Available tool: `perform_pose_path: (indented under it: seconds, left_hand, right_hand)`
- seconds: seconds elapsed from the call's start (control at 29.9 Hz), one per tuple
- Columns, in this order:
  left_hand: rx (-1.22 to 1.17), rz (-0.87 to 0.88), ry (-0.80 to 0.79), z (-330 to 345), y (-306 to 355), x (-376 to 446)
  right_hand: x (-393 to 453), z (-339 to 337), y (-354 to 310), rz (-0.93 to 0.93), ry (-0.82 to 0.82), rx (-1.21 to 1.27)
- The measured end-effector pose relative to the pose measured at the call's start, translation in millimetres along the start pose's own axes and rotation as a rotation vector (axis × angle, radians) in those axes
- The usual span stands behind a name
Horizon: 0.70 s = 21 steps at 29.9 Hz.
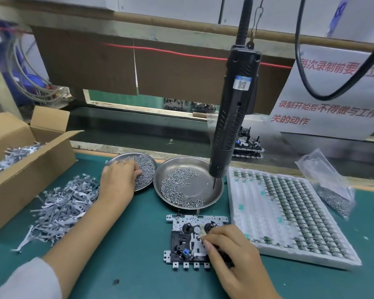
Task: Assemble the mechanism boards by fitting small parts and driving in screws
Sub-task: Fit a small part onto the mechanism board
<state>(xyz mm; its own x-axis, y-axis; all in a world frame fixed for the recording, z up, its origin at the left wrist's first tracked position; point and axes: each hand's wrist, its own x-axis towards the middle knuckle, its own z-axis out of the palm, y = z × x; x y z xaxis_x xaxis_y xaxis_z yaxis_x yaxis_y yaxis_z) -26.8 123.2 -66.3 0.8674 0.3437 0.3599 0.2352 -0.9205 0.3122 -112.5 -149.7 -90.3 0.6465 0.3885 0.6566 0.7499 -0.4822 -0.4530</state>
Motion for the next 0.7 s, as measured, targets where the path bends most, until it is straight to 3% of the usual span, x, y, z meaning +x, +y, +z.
perform_pose_path:
  seconds: [0.7]
  left_hand:
    - [-0.262, 0.089, 0.137, -11, 5, -23]
  right_hand:
    - [1, -5, 0, 0.043, 0.002, 0.061]
